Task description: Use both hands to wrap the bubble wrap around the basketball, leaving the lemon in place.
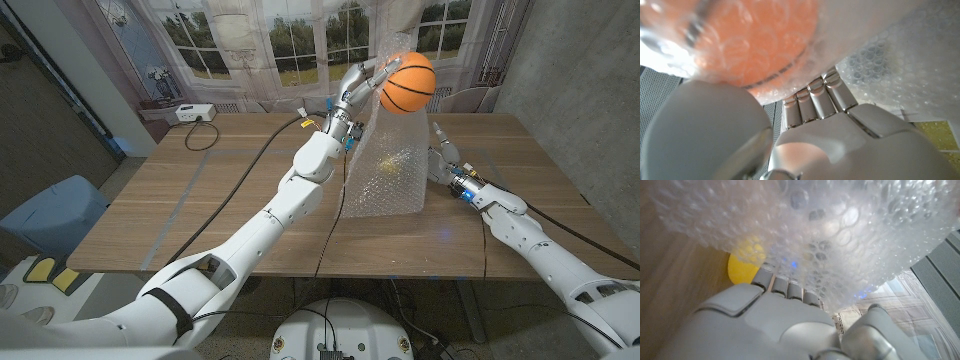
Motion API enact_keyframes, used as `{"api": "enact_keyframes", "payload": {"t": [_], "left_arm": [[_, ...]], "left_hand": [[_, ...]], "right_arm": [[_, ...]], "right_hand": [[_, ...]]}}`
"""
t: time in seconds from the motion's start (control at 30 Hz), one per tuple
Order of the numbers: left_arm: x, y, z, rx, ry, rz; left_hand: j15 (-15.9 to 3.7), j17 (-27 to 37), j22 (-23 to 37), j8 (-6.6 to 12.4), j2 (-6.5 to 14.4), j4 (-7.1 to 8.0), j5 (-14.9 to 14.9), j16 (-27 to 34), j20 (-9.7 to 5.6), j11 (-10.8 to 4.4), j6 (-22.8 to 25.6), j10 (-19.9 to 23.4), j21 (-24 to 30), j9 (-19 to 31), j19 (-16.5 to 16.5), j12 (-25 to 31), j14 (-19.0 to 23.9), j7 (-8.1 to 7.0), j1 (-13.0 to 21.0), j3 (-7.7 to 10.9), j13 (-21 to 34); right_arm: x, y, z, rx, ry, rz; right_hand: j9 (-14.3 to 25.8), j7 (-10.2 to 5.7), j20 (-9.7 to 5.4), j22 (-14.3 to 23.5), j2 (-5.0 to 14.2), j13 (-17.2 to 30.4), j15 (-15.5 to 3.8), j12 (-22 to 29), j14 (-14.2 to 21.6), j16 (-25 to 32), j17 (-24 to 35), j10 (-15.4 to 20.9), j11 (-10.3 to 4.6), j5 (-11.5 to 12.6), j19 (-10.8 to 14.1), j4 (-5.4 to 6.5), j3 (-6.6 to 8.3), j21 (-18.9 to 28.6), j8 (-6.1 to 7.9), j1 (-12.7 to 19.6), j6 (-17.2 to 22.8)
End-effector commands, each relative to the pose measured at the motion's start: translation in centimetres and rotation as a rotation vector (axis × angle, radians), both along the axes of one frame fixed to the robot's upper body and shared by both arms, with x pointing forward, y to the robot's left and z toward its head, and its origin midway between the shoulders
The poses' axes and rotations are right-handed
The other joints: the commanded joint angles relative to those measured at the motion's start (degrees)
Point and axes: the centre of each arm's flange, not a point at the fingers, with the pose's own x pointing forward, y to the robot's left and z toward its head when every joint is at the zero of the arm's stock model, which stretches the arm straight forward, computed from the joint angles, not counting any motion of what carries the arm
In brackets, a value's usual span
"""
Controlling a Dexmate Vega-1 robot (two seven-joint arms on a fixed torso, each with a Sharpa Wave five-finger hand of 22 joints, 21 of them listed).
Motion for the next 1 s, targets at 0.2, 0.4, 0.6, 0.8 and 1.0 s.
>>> {"api": "enact_keyframes", "payload": {"t": [0.2,0.4,0.6,0.8,1.0], "left_arm": [[2.0,0.8,-0.6,-0.038,0.043,0.092],[2.3,1.3,-0.6,-0.042,0.040,0.141],[2.7,1.9,-0.8,-0.026,0.043,0.204],[3.2,2.9,-1.2,0.028,0.072,0.293],[3.2,4.1,-1.3,0.106,0.090,0.420]], "left_hand": [[-7.29,0.3,0.0,-0.10,21.5,-10.67,0.2,-0.4,-0.88,-3.10,0.4,2.6,0.8,0.1,-0.8,-0.2,7.2,-0.16,21.0,11.37,0.5],[-7.30,0.4,-0.1,-0.19,21.4,-10.67,0.2,-0.6,-0.88,-3.23,0.4,2.7,1.2,0.2,-1.1,-0.4,7.3,-0.36,20.9,11.48,0.7],[-7.29,0.5,-0.2,-0.28,21.4,-10.68,0.2,-0.8,-0.83,-3.29,0.6,2.8,1.6,0.1,-1.2,-0.7,7.3,-0.30,20.7,11.59,0.8],[-7.29,0.6,-0.3,-0.43,21.3,-10.67,0.3,-0.9,-0.77,-3.43,0.7,3.0,2.1,0.1,-1.5,-0.8,7.3,-0.33,20.6,11.73,0.9],[-7.29,0.6,-0.4,-0.52,21.3,-10.69,0.3,-1.1,-0.79,-3.51,0.9,3.3,2.5,0.0,-1.5,-0.9,7.4,-0.29,20.4,11.83,0.9]], "right_arm": [[0.8,-0.3,-0.1,0.159,-0.050,0.267],[0.9,-0.7,0.4,0.140,-0.048,0.256],[0.7,-1.4,1.0,0.099,-0.075,0.223],[0.0,-2.0,1.5,0.047,-0.068,0.139],[-1.5,-3.2,1.6,0.050,0.006,-0.056]], "right_hand": [[0.3,1.45,-1.69,0.8,1.84,0.3,-2.79,0.7,12.5,3.2,0.4,8.1,-0.23,2.0,8.4,-1.71,0.46,2.9,1.16,5.7,5.3],[0.5,1.02,-3.78,1.6,10.32,1.4,-8.63,2.3,23.3,8.9,3.9,18.1,-2.57,-1.5,13.3,-9.00,7.87,5.7,2.86,21.9,15.0],[0.7,-1.52,-7.07,2.4,13.61,3.8,-15.32,7.6,32.5,18.2,11.8,28.4,-6.14,-4.1,18.4,-11.06,13.30,10.1,2.94,37.8,23.2],[0.9,-2.71,-8.99,3.8,15.27,5.9,-18.21,11.1,36.4,24.6,18.6,33.3,-8.41,-3.8,19.4,-10.70,16.39,13.3,3.16,47.2,28.4],[1.0,-2.51,-8.77,4.0,15.60,6.9,-17.82,12.2,37.0,25.8,20.6,34.4,-7.85,-3.9,19.7,-8.27,15.80,14.4,2.87,46.0,29.8]]}}
